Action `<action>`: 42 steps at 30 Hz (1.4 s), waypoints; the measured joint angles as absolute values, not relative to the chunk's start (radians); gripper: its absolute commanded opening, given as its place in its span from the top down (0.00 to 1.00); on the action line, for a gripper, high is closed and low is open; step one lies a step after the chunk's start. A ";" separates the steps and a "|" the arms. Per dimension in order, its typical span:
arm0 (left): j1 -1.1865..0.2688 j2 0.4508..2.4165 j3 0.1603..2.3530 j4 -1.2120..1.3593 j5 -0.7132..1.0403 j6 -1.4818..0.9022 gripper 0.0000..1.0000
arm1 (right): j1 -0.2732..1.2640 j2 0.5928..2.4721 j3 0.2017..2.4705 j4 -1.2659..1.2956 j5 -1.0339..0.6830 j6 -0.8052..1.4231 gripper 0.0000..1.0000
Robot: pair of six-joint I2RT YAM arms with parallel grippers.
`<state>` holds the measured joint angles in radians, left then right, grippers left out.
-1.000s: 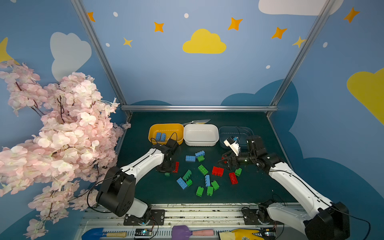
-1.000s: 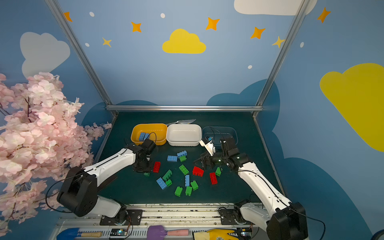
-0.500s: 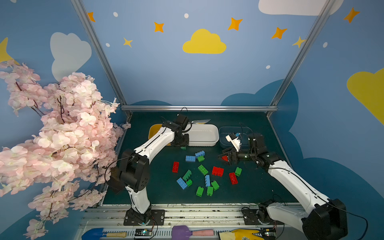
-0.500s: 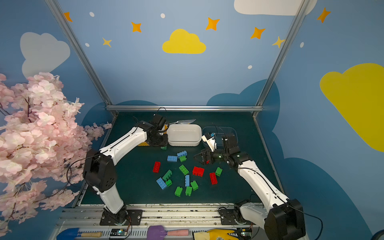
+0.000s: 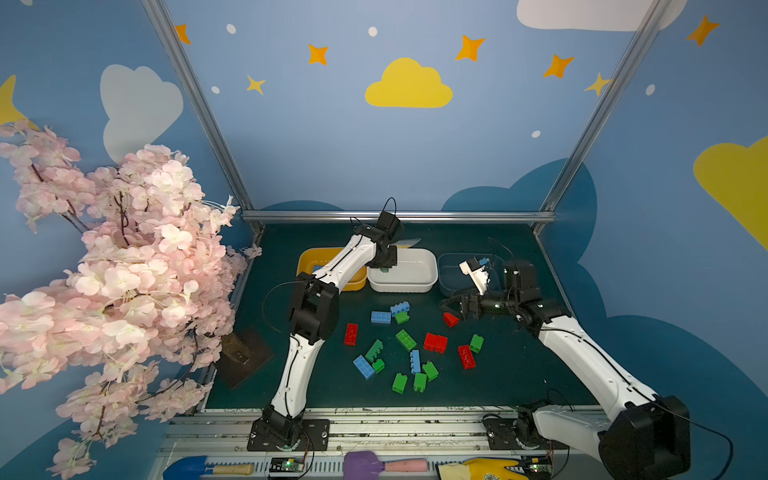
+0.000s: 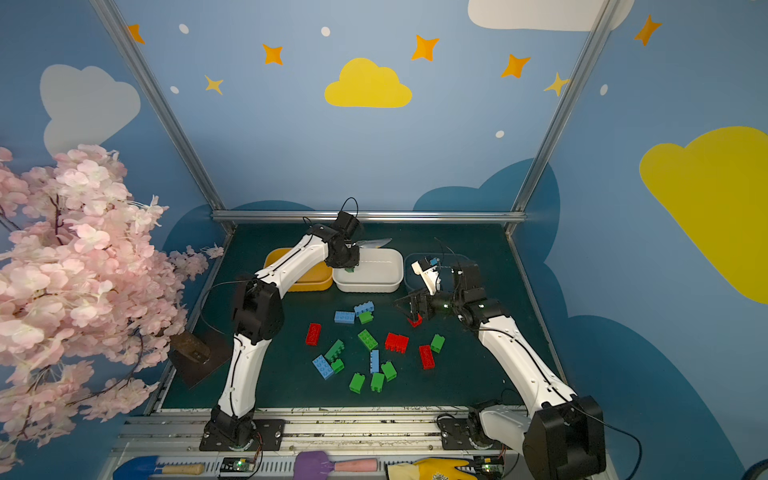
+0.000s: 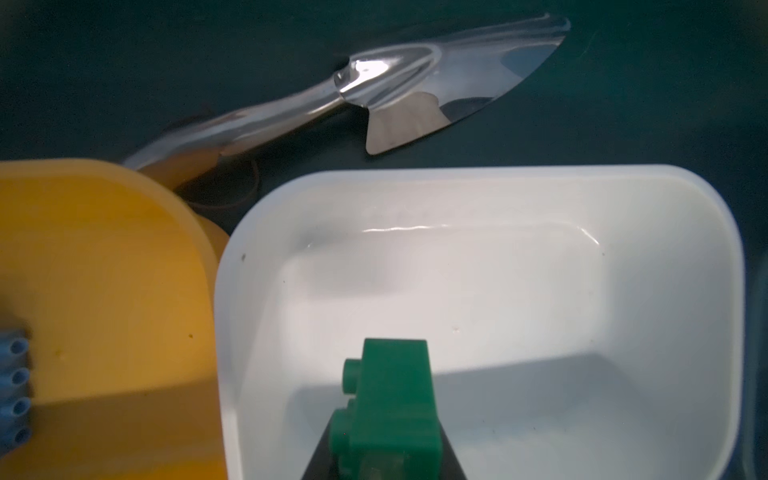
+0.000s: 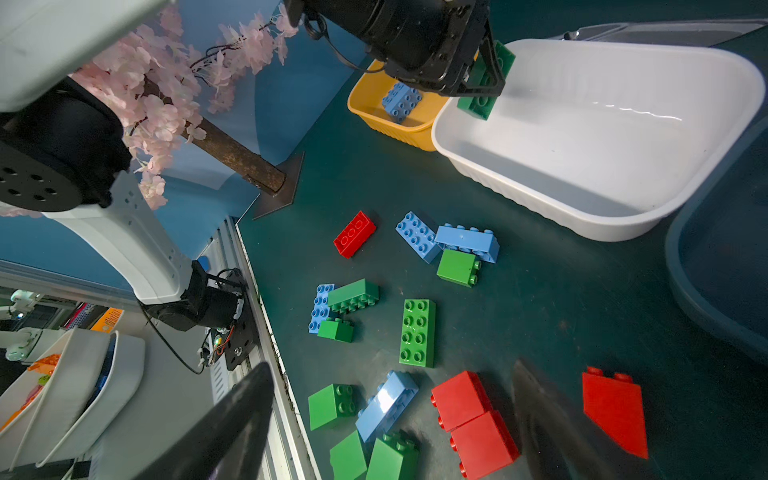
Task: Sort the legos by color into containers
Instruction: 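Carry the green brick into the white bin and open the left gripper, then lower the left gripper onto a small red brick and grasp it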
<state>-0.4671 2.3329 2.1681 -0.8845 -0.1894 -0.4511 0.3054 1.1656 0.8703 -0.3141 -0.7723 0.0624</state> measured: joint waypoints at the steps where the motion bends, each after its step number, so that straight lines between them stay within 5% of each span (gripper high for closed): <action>1: -0.467 2.356 2.195 -0.891 -0.207 -0.449 0.72 | 0.301 1.166 0.872 -0.318 -0.773 0.060 0.12; 17: -0.476 2.376 2.295 -1.048 -0.279 -0.394 0.27 | 0.278 1.166 0.885 -0.357 -0.796 0.039 0.12; 31: -0.524 1.654 1.400 -1.021 -0.196 -0.477 0.23 | 0.288 1.150 0.866 -0.368 -0.840 0.036 0.12; 42: -0.512 1.601 1.052 -0.870 -0.162 -0.532 0.24 | 0.324 1.117 0.826 -0.382 -0.847 0.036 0.12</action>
